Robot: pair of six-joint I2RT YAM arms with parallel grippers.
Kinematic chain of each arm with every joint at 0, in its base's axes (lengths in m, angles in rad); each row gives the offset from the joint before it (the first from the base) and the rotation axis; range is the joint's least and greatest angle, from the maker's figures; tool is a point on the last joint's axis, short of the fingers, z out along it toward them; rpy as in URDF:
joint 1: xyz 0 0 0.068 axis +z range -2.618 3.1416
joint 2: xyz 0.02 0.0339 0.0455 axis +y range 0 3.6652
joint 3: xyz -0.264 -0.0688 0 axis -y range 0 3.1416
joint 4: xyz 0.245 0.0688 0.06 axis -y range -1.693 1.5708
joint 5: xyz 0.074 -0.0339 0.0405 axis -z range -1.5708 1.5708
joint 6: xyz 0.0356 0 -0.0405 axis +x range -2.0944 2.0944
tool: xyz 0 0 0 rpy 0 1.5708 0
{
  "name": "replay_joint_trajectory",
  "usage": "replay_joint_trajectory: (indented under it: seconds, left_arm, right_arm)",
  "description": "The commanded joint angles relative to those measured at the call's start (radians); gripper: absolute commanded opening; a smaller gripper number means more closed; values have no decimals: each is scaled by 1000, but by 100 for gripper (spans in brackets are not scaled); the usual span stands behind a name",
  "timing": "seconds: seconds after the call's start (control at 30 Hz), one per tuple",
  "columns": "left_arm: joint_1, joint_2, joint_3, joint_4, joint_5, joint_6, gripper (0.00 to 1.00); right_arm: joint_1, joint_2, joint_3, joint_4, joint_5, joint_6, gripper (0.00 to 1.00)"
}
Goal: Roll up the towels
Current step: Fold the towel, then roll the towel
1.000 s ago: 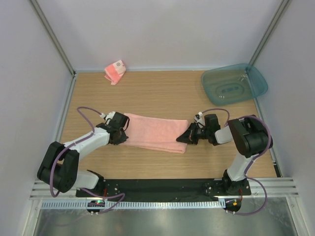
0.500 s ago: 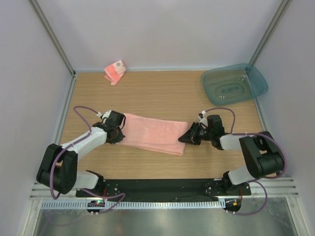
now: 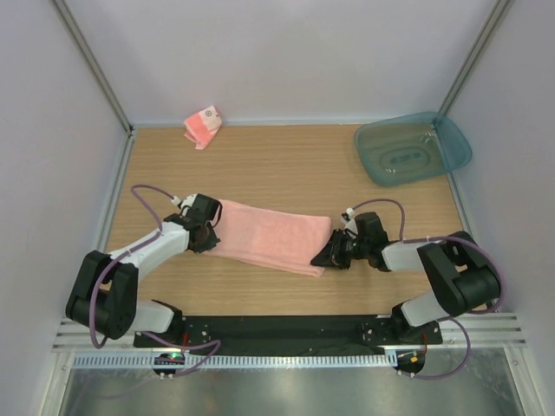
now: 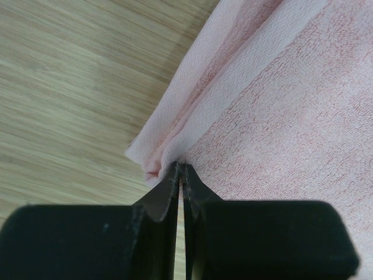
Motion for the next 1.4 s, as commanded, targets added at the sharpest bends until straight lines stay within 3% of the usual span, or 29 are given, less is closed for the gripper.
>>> replay_joint_trajectory:
  seconds: [0.0, 0.2, 0.3, 0.37, 0.5, 0.63, 0.7, 0.87, 0.97, 1.03, 1.17, 1.3, 1.37]
  left_arm:
    - [10, 1, 22, -17, -50, 14, 5]
    - [10, 1, 30, -31, -67, 18, 5]
    - [9, -8, 42, -54, -80, 20, 6]
    - [10, -31, 71, -86, -96, 20, 11]
    - [1, -81, 139, -143, -131, 30, 31]
    - [-63, -108, 240, -222, -209, 37, 36]
    - [-172, -108, 306, -264, -290, 37, 38]
    - [-477, -39, 422, -286, -438, 29, 43]
    - [-658, 72, 496, -263, -494, 24, 51]
    - [-758, 180, 557, -244, -514, 37, 56]
    - [-847, 352, 686, -235, -515, 47, 67]
    - [-870, 400, 769, -217, -489, 101, 73]
    - [-870, 362, 751, -129, -453, 164, 75]
  right_arm:
    - [4, 91, -53, 72, 27, 10, 20]
    - [2, 90, -65, 78, 29, 15, 20]
    - [4, -5, -16, -69, 41, -17, 20]
    - [2, -99, 43, -152, 52, -37, 22]
    - [4, -240, 164, -398, 96, -95, 29]
    - [2, -346, 331, -597, 260, -178, 38]
    - [2, -392, 387, -727, 375, -194, 43]
    - [1, -472, 531, -919, 836, -156, 46]
    - [1, -483, 590, -988, 987, -129, 61]
    - [1, -480, 628, -1037, 1038, -122, 65]
    - [-2, -492, 648, -1045, 1074, -149, 70]
    - [-2, -552, 607, -996, 1048, -165, 72]
    - [-1, -576, 582, -970, 1028, -175, 73]
